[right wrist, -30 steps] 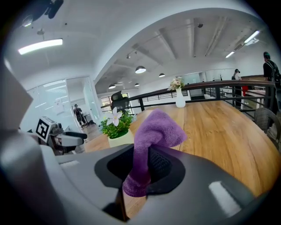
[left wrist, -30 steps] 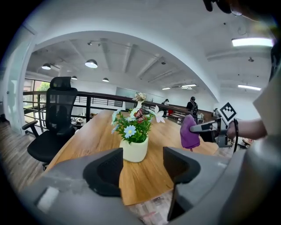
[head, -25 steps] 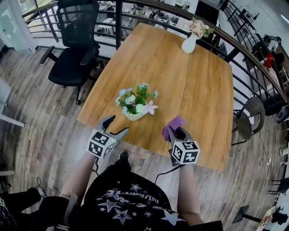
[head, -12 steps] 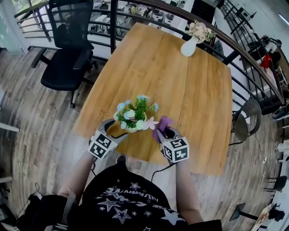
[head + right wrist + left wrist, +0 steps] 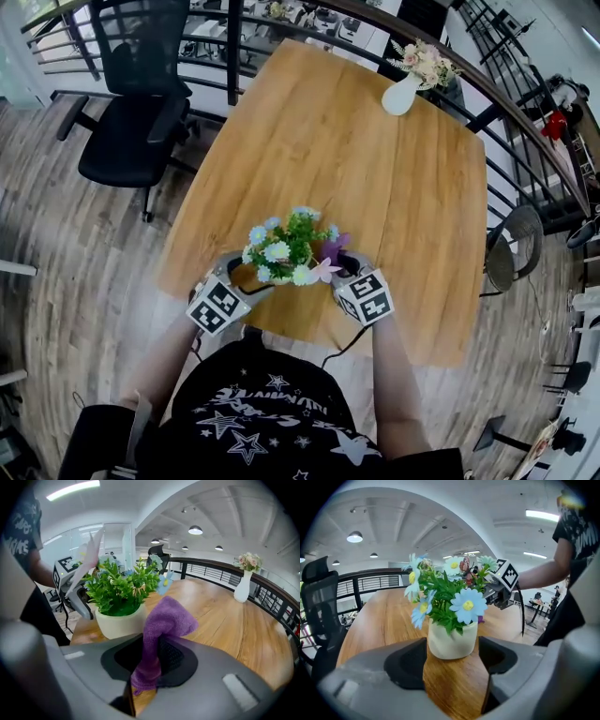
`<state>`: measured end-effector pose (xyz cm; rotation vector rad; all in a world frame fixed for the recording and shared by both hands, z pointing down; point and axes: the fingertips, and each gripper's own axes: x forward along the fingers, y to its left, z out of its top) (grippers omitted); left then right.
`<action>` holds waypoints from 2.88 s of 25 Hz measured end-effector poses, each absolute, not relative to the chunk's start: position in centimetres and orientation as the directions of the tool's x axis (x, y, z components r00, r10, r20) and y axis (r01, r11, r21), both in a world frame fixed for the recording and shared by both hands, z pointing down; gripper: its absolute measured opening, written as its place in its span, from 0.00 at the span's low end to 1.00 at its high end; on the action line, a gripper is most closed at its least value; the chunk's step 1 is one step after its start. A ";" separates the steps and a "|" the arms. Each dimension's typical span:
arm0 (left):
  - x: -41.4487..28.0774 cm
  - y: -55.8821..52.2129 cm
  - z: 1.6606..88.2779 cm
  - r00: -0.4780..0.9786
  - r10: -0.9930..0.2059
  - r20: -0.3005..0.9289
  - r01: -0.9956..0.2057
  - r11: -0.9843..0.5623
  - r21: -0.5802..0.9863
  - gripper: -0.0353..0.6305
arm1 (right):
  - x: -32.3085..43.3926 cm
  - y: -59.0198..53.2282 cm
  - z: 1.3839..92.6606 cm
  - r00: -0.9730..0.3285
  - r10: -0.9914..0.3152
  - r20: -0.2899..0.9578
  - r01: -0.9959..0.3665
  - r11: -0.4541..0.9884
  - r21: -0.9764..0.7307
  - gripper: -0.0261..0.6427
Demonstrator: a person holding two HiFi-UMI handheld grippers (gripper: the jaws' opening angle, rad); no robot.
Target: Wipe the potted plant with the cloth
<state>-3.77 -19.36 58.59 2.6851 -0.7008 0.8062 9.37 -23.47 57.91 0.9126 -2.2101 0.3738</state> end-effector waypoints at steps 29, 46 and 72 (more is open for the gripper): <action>-1.9 -19.4 58.9 0.672 -0.452 0.587 -0.606 -0.791 0.085 0.55 | 6.8 -20.6 59.5 -0.675 -0.366 0.640 -0.558 0.821 -0.119 0.15; -1.4 -19.8 58.9 0.552 -0.580 0.598 -0.769 -0.632 0.097 0.55 | 3.1 -16.3 59.2 -0.717 -0.337 0.610 -0.550 0.812 -0.198 0.16; -0.5 -16.2 58.6 0.582 -0.541 0.607 -0.744 -0.656 0.129 0.54 | 4.2 -16.4 58.9 -0.669 -0.403 0.625 -0.637 0.744 -0.202 0.16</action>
